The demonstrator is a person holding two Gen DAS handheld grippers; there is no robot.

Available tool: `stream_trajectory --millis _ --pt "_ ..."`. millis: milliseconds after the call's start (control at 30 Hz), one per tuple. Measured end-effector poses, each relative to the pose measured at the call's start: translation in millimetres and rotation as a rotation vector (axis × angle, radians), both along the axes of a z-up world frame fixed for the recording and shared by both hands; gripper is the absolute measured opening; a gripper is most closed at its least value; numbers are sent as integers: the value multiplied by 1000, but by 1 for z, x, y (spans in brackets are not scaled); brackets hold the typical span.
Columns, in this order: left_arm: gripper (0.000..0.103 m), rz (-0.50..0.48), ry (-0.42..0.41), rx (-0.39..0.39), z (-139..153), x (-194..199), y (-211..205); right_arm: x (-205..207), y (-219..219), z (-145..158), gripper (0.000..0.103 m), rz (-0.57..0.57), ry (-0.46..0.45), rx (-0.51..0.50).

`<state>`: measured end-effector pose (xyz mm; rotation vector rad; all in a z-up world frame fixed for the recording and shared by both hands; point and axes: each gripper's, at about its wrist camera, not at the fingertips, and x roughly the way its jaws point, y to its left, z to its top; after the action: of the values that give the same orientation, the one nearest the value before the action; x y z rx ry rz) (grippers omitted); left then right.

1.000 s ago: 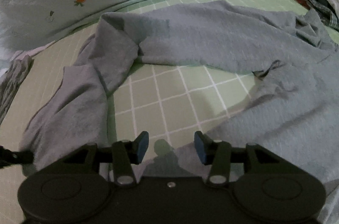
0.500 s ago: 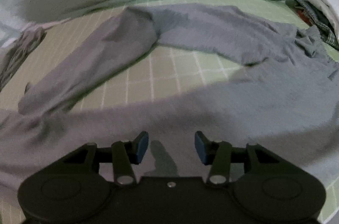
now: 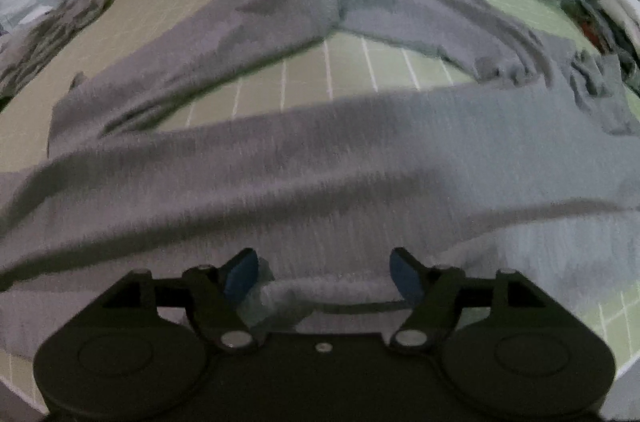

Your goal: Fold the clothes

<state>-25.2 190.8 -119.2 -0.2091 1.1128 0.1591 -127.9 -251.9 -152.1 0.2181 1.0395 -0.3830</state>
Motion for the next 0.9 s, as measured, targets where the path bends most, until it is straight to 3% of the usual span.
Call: stream_trajectory --millis 267,433,733,900 --pt "58 -117 -5 -14 1 8 -36 -34 -3 1 81 -38 37 32" --pt "71 -215 -47 -12 8 13 -78 -58 -24 8 85 -111 -17 66" --pt "81 -348 -90 -15 28 -18 -173 -125 -148 9 89 -494 -156 227" --pt "82 -381 -71 6 25 -45 -232 -160 -232 9 92 -654 -216 249"
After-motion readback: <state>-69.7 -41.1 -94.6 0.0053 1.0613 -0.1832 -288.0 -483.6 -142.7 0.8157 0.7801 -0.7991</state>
